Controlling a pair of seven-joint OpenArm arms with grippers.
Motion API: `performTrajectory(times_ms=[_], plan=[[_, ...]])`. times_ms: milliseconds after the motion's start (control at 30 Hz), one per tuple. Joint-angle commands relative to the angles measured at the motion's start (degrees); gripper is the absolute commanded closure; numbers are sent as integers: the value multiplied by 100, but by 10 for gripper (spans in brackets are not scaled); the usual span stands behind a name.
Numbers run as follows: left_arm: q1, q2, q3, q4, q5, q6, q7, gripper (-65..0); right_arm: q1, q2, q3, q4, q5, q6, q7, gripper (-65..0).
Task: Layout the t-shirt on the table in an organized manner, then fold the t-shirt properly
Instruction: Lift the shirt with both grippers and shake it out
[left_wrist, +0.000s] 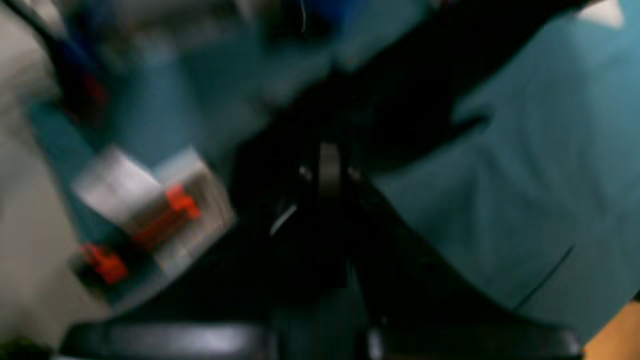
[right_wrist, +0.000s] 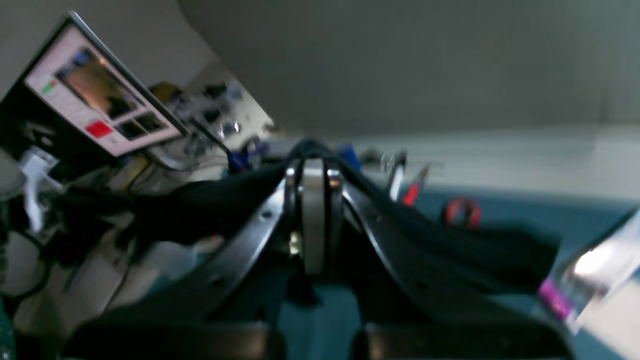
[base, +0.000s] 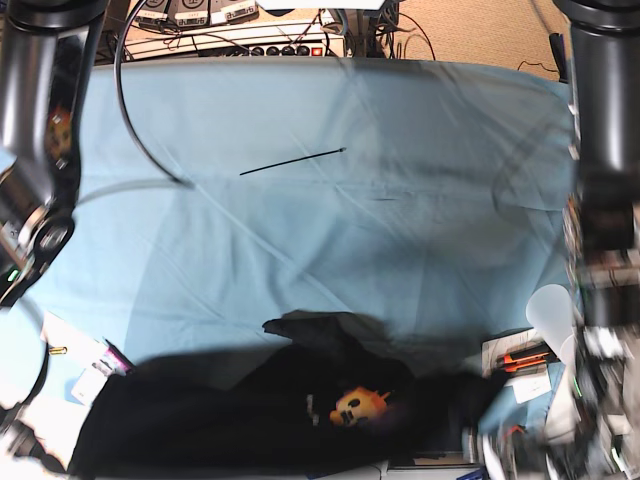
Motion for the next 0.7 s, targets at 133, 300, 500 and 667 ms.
performTrajectory(times_ms=[133,300,500,667], plan=[[688,-170,-46,791,-177,13,-103,0,-658,70,461,103,225,28,160,0],[1869,-168,-59,1731,-146,11,-127,0,-1552,68,697,105,662,146,160,0],[3233,-170,-83,3040,481,83,-262,0,-2546,70,695,105,935,299,160,0],[4214,-168,-520,3891,671,85,-323,0,-3204,72,697,105,1388,299,160,0]])
